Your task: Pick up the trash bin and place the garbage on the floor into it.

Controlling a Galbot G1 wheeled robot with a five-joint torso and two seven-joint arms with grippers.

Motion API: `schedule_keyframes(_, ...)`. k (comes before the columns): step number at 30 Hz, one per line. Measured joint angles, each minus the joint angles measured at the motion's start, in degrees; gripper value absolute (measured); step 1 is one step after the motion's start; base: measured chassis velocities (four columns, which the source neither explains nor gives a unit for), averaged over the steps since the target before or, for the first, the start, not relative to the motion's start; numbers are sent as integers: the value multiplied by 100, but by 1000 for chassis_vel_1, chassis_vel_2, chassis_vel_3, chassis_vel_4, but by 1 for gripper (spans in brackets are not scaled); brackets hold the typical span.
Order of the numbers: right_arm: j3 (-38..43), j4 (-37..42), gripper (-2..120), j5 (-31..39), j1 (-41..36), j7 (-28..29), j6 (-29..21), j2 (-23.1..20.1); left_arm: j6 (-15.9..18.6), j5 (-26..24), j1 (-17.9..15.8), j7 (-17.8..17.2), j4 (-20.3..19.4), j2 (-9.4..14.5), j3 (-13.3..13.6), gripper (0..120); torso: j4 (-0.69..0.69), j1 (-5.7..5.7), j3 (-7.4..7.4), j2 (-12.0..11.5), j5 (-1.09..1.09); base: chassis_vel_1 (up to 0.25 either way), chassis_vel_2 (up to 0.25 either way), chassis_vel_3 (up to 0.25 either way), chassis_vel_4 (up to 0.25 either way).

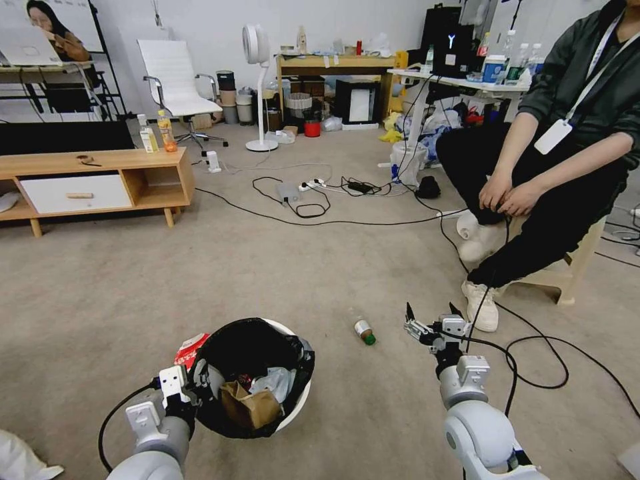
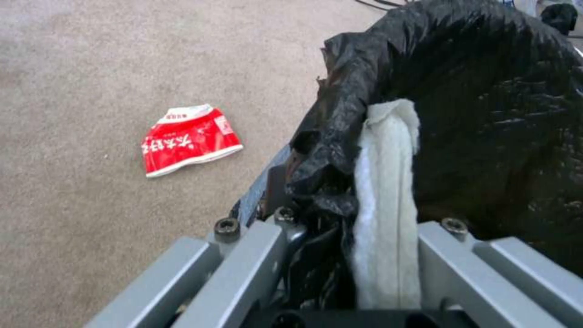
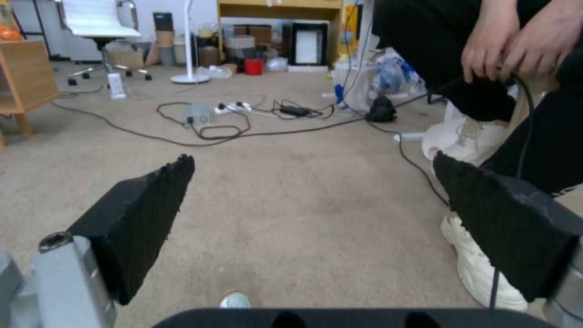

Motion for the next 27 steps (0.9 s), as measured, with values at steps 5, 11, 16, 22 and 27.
schedule_keyframes(5,-15,-1,100,-1,-1,-9,13,-3,-1,3,9,-2,-27,1,-5,6,0,0,-1,0,0,0,0,0,0)
schedule_keyframes(11,-6,14,100,-12,-7,-29,12,-9,-1,25,33,-5,-56,-2,0,6,0,0,-1,0,0,0,0,0,0)
schedule_keyframes(16,20,35,100,-63,-40,-62,0,-26,6,75,44,0,-57,-3,14,6,-1,0,-1,0,0,0,0,0,0)
schedule_keyframes(22,22,66,100,-103,-53,-65,-111,-23,16,80,34,2,-75,-9,16,6,0,0,-1,0,0,0,0,0,0)
schedule_keyframes(27,-26,62,100,-107,-34,-64,-129,5,17,73,41,5,-78,-2,-13,6,0,0,-1,0,0,0,0,0,0)
